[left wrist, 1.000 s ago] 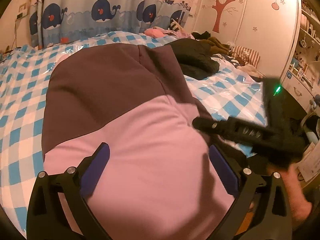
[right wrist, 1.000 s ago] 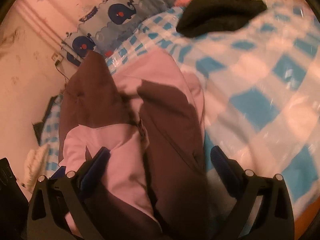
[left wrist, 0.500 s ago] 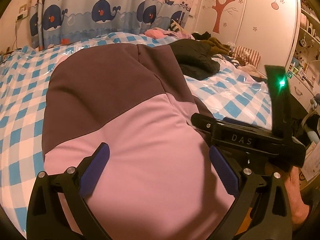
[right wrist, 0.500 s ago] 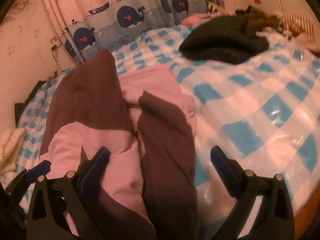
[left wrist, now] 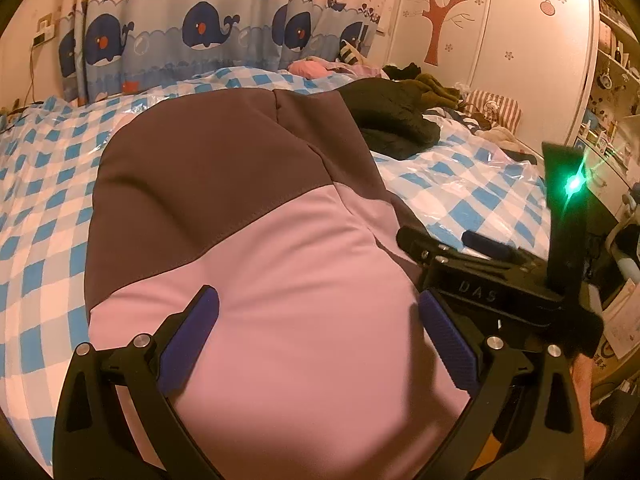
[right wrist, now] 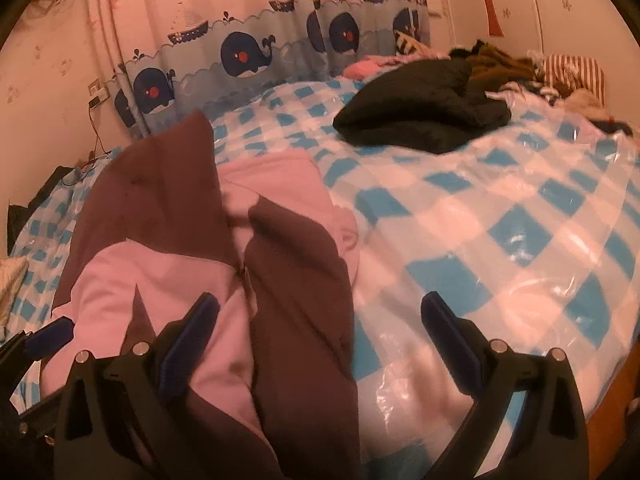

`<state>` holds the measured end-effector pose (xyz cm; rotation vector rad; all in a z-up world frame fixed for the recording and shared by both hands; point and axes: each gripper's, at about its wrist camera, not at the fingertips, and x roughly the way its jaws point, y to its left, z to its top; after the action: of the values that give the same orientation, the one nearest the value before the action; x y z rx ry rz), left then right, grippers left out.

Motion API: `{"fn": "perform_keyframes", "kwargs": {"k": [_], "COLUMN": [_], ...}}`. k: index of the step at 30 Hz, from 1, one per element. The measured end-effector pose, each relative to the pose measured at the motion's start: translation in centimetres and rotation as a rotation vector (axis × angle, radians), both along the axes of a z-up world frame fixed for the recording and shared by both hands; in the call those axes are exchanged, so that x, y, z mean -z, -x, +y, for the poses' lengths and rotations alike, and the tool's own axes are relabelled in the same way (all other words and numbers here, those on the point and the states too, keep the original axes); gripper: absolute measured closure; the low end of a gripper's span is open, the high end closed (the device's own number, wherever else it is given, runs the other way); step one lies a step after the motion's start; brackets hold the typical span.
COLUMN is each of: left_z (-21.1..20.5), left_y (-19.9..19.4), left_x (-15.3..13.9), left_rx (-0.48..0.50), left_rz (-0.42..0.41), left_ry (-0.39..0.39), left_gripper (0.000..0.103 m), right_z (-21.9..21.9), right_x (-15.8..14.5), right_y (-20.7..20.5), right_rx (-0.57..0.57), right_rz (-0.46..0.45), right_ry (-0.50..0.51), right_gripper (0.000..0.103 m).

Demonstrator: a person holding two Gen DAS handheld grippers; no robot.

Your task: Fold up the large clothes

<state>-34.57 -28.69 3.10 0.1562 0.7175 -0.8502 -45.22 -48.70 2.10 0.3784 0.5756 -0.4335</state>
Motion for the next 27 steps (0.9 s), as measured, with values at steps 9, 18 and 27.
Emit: {"fn": "perform_keyframes", "kwargs": {"k": [9,18,27], "left_z": [-0.3,-0.4,1.4], "left_y": [-0.1,-0.3,-1.5], "left_x": [0.0,0.2,-0.7], "left_rx": [0.003,0.002,0.026], "left_rz": [0.008,0.009,0.103], "left_ry": [0.009,0.012,0.106], "left_gripper": [0.008,0.008,0.008], "right_z": [-2.3,-3.3,-3.9], "right_x": [2.5,4.0,5.0], "right_y": [-0.5,-0.8,-1.2], "right_rx": [-0.023,-0.05,-0.086], "right_rz": [0.014,0.019,0.027], "right_ry": [-0.223,-0.35,-0.447], "right_gripper": [0.007,0.007,0.007]}}
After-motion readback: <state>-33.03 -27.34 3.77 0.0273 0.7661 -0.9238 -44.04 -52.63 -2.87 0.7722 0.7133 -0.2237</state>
